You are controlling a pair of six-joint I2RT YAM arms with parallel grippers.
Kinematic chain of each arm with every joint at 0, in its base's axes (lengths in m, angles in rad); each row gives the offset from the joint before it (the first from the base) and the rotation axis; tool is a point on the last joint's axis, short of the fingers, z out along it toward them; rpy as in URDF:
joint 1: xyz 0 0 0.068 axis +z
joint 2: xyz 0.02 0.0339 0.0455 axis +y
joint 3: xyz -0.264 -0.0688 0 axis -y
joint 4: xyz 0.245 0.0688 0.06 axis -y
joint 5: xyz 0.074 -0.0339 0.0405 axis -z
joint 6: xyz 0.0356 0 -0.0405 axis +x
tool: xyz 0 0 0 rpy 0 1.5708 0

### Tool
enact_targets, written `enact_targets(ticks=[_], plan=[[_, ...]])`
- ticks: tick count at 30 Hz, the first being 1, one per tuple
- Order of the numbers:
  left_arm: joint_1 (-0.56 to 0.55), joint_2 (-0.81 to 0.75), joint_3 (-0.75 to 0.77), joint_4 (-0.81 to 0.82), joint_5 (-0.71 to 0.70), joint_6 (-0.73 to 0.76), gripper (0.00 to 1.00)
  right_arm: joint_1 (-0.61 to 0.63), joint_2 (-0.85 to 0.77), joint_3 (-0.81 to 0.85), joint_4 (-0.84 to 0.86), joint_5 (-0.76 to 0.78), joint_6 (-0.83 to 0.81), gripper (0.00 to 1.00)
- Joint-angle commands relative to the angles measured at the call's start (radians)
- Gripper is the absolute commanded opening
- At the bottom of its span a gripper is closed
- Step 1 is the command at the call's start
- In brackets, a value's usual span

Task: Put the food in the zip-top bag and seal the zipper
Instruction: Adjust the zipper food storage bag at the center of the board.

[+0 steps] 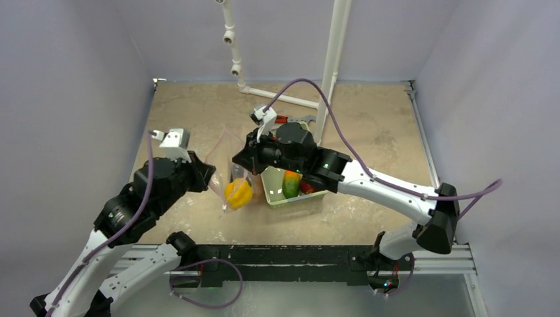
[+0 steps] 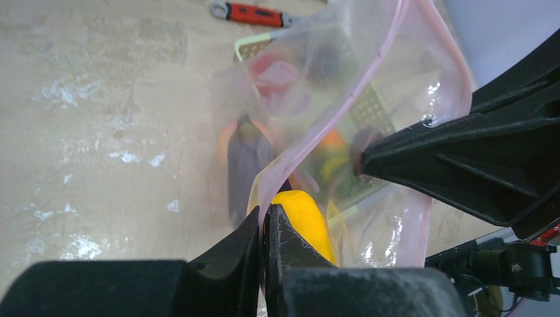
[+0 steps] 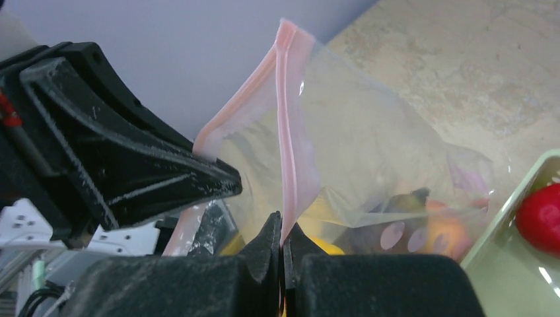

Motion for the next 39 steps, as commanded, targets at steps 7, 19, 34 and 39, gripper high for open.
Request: enact_targets(ticks=[7, 19, 34, 39], plan=[[0.001, 0.066, -0.238, 0.182, 0.152, -0.083, 0.0, -0.002, 0.098, -0.086, 0.018, 0.079, 0.019, 0.0], [0.001, 0.011, 0.052, 0.163, 0.021, 0.004, 0.0, 0.0, -0.057, 0.054, -0.037, 0.22, 0.028, 0.0], [0.002, 0.035, -0.328, 0.266, -0.017, -0.111, 0.0, -0.031, 0.136, -0.19, 0.14, 0.094, 0.111, 0.0], [0.002, 0.076, -0.246, 0.287, 0.04, -0.054, 0.0, -0.031, 0.112, -0.1, 0.079, 0.173, 0.099, 0.0]])
